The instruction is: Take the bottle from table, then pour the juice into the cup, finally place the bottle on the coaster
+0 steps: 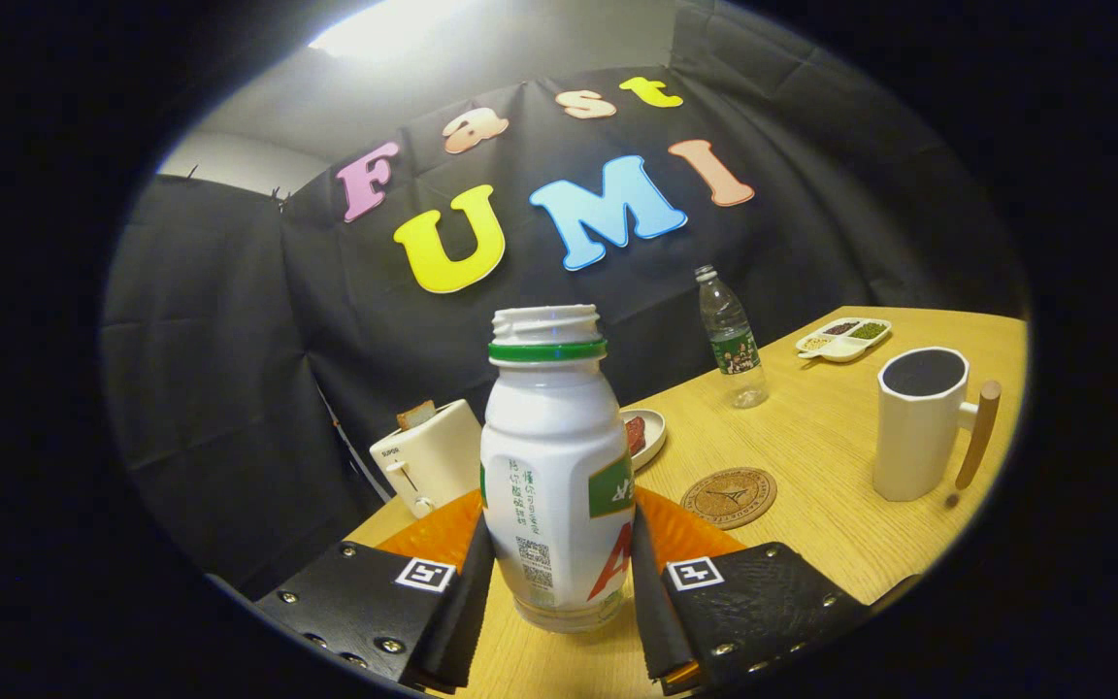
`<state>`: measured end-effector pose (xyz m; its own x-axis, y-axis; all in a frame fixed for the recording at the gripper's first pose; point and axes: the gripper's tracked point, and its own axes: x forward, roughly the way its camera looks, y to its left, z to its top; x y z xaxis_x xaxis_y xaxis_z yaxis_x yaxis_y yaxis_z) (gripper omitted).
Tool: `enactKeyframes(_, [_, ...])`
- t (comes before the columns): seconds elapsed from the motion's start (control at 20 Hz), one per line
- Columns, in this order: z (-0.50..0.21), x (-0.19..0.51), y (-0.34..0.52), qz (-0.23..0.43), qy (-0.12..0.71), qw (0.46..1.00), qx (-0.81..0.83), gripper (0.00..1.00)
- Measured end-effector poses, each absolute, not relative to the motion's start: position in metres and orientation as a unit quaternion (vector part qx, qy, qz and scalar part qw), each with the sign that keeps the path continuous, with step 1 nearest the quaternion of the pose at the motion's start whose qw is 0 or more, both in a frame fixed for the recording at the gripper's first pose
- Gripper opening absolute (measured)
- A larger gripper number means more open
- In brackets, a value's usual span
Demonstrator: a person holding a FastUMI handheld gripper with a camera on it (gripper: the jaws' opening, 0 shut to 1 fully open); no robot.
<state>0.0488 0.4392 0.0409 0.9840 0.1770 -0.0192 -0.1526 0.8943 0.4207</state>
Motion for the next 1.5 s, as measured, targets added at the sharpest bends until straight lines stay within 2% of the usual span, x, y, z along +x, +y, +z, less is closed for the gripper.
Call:
enactKeyframes(0.55, [0.063,0.066,0.407,0.09,0.01,0.928,0.361,0.64])
enactKeyframes(1.5, [0.084,0.079,0.36,0.089,-0.016,0.798,0.596,0.64])
